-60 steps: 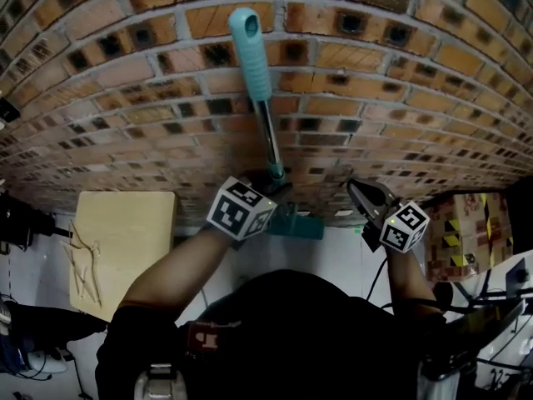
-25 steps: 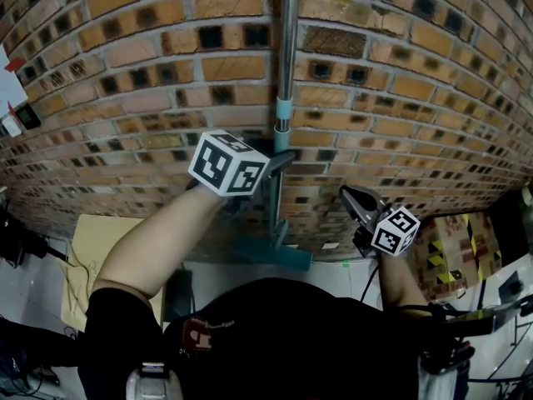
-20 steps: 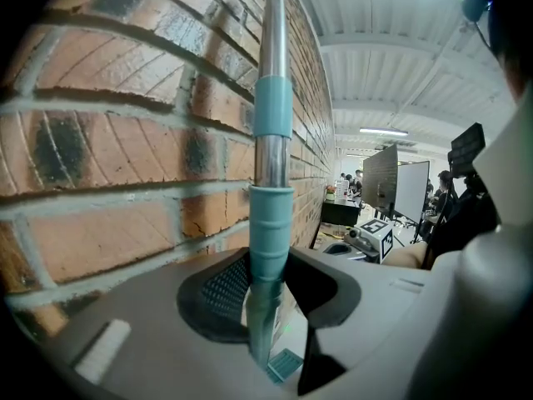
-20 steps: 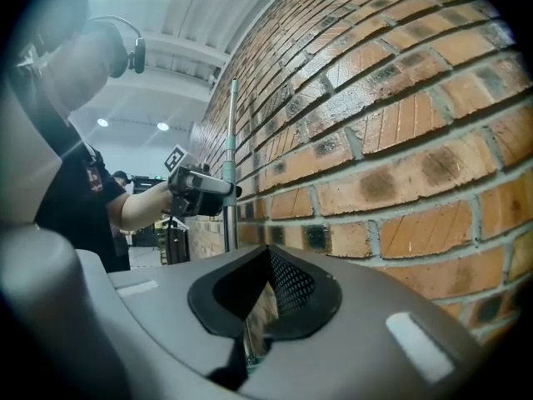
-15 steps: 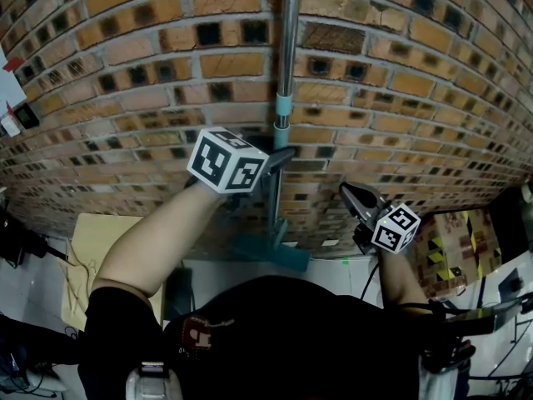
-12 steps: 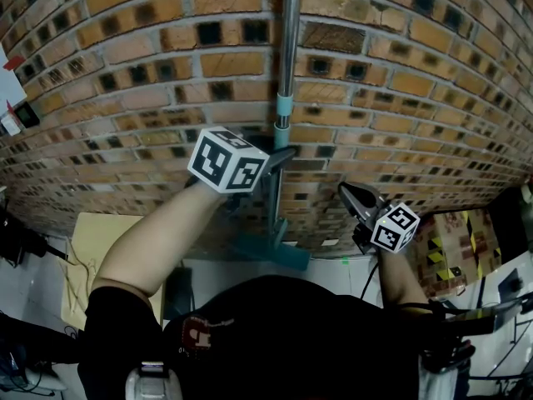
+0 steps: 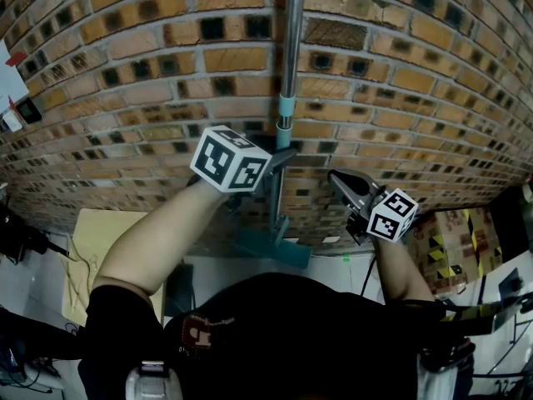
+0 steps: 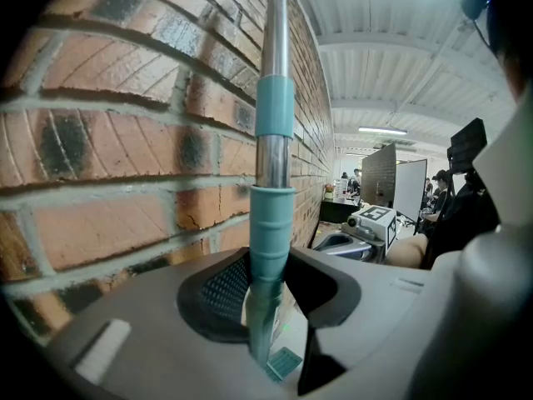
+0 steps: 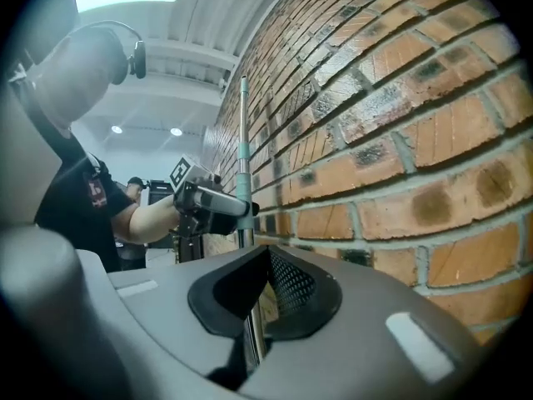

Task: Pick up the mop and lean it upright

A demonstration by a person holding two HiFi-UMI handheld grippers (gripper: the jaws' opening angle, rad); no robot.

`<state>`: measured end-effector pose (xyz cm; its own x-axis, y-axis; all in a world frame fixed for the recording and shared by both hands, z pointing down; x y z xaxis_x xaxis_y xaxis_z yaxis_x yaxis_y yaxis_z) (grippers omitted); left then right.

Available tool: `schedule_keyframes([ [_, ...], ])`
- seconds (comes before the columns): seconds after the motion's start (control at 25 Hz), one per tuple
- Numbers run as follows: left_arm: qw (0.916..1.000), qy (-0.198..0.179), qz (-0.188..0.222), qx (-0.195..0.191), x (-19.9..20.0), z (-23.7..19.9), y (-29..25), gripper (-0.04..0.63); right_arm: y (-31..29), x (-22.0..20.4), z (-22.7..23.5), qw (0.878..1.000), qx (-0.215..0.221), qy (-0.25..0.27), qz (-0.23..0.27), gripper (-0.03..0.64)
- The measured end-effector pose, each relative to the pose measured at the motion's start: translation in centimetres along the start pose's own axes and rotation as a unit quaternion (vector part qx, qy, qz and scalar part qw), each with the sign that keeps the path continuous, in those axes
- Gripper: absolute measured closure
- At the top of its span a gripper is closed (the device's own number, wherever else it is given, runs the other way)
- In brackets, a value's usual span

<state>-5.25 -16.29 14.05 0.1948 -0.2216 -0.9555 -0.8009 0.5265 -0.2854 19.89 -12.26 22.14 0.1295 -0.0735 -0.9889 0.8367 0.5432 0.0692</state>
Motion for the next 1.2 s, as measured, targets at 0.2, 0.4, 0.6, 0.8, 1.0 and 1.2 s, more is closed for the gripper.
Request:
schedule_keyframes([
  [0.2, 1.0, 0.0, -0.003, -0.003, -0.3, 0.2, -0.2, 0.465, -2.6, 3.7, -1.2, 0.999, 0.027, 0.023, 0.011, 0.601],
  [0.4, 0.9999, -0.002, -0.008, -0.007, -0.5, 0.4, -0.4, 0.465, -4.9, 7.1, -2.1, 0.998, 0.058, 0.017, 0.024, 0.551],
  [0.6, 0.9998, -0.004, -0.013, -0.011, -0.7, 0.5, -0.6, 0.465, -7.2, 10.6, -3.3, 0.995, 0.081, 0.048, 0.019, 0.511],
  [0.8, 0.9997, -0.005, -0.016, -0.015, -1.0, 0.7, -0.7, 0.465, -9.1, 13.2, -4.3, 0.992, 0.109, 0.056, 0.017, 0.479],
  [1.0, 0.9997, -0.006, -0.016, -0.017, -0.9, 0.8, -0.6, 0.465, -10.1, 13.7, -4.7, 0.992, 0.104, 0.068, 0.009, 0.473],
  [1.2, 0.9992, -0.014, -0.023, -0.028, -1.2, 1.5, -0.7, 0.465, -10.6, 13.4, -4.7, 0.992, 0.106, 0.067, 0.002, 0.468],
])
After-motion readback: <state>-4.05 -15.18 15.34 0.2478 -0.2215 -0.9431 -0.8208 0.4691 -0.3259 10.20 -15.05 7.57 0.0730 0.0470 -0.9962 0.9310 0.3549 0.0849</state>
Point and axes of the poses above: the fingertips, and each gripper's own axes: y backward along the fingers, z to its right, x out of its top, the point moved 10 cm from there along y, backward along the fingers, and after that the axes turned 5 degrees about z, right-handed, at the moved point
